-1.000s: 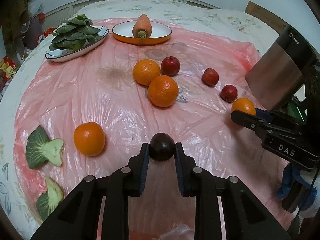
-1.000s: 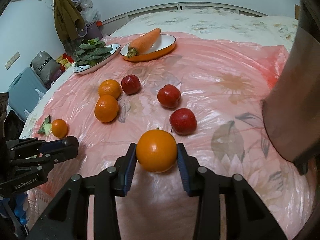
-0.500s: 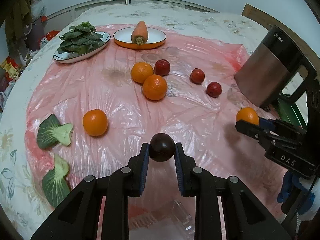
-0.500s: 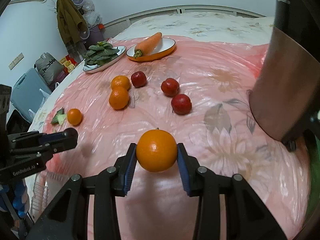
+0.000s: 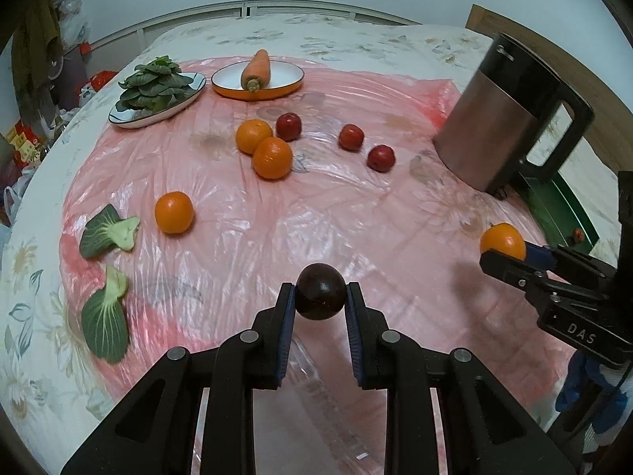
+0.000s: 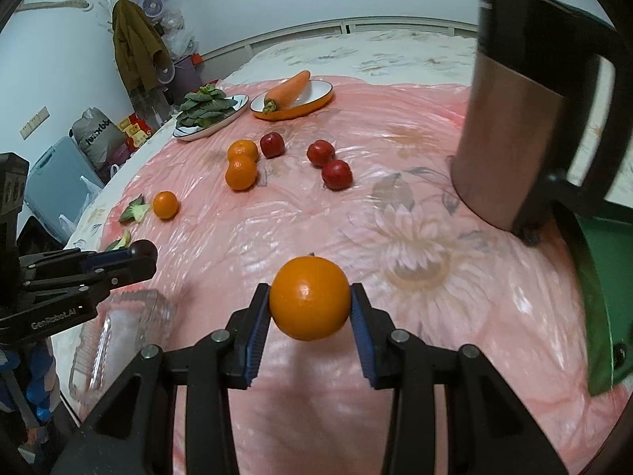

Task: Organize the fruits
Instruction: 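Carry the plum and orange to the green tray and open both tools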

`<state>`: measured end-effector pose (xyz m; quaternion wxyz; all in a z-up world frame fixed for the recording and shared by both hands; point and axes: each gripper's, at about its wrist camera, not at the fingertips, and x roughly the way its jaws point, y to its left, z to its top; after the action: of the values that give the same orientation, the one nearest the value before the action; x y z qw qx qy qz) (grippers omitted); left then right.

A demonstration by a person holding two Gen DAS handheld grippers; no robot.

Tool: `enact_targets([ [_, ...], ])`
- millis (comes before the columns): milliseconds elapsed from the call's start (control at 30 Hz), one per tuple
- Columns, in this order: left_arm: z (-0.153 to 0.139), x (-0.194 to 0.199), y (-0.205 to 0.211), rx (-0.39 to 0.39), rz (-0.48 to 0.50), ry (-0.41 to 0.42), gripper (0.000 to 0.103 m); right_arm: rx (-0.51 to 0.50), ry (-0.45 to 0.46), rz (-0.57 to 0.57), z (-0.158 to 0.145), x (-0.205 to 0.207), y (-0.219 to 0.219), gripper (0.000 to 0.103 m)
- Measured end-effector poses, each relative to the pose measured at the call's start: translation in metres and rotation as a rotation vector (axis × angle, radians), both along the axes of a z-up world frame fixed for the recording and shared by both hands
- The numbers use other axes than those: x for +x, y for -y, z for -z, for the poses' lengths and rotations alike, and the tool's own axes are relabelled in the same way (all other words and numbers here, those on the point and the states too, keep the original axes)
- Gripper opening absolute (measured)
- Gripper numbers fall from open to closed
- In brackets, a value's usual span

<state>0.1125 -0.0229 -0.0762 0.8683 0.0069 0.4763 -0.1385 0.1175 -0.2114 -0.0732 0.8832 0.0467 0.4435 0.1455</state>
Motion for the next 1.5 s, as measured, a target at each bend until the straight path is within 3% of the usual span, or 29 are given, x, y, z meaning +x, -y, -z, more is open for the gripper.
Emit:
enact_targets([
  [800,-0.015,-0.052,0.083,0.071,0.102,0.018,0.021,0.032,0.035,0.123,-0.012,-0.076,0.088,0.030],
  [1500,-0.025,-0.061,0.230,0.092,0.343,0.045,0.021,0.061,0.086,0.336,-0.011,-0.099,0.216,0.030],
])
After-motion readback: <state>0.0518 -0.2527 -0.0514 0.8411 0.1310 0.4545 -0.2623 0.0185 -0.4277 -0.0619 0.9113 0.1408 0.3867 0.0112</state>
